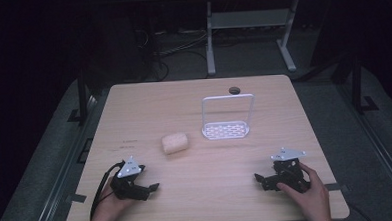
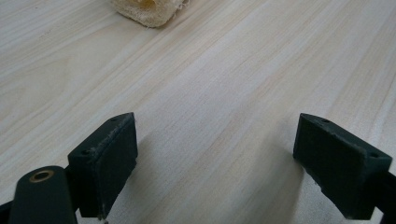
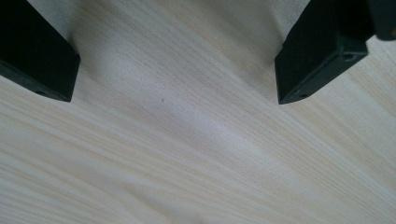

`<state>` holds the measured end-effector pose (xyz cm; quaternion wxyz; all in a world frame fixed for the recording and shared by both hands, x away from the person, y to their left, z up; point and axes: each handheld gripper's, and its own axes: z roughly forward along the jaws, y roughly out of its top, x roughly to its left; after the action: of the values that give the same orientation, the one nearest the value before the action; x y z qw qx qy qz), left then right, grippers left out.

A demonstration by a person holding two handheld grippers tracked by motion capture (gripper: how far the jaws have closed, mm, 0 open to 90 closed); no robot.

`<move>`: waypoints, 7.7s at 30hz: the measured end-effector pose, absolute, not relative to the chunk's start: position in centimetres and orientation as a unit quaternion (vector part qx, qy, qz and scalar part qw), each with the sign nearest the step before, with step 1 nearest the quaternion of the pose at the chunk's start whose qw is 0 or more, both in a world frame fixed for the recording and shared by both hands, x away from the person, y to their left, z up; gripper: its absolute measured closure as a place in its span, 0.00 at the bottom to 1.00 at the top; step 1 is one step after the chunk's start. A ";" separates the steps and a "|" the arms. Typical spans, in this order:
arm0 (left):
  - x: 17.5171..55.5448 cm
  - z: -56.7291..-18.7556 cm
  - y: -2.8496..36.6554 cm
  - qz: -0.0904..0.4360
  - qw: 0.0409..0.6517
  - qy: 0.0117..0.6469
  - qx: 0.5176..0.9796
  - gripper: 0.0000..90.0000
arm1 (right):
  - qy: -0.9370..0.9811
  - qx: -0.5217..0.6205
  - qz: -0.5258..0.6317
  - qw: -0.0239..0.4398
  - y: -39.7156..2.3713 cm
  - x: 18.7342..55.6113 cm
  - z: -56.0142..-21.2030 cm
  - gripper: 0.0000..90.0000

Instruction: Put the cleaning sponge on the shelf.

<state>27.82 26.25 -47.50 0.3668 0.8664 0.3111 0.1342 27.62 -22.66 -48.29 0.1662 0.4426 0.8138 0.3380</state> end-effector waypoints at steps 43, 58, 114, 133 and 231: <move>30.2 -44.1 26.4 0.142 0.369 0.317 0.862 0.16 | 0.813 0.443 0.339 0.166 -22.7 27.6 -48.3 0.00; 31.7 -43.0 25.8 0.137 0.373 0.310 0.864 0.16 | 0.813 0.443 0.339 0.166 -22.7 27.6 -48.3 0.00; 38.7 -40.4 21.3 0.128 0.406 0.280 0.860 0.16 | 0.814 0.442 0.339 0.166 -22.7 27.6 -48.3 0.00; 40.5 -42.3 19.9 0.103 0.404 0.263 0.870 0.16 | 0.814 0.441 0.339 0.166 -22.7 27.6 -48.3 0.00; 39.2 -44.0 16.5 0.069 0.338 0.237 0.908 0.31 | 0.814 0.441 0.339 0.166 -22.7 27.6 -48.3 0.00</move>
<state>39.20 16.51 -43.96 0.3379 0.9082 0.2371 0.0686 27.60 -22.71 -48.30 0.1656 0.4410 0.8143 0.3391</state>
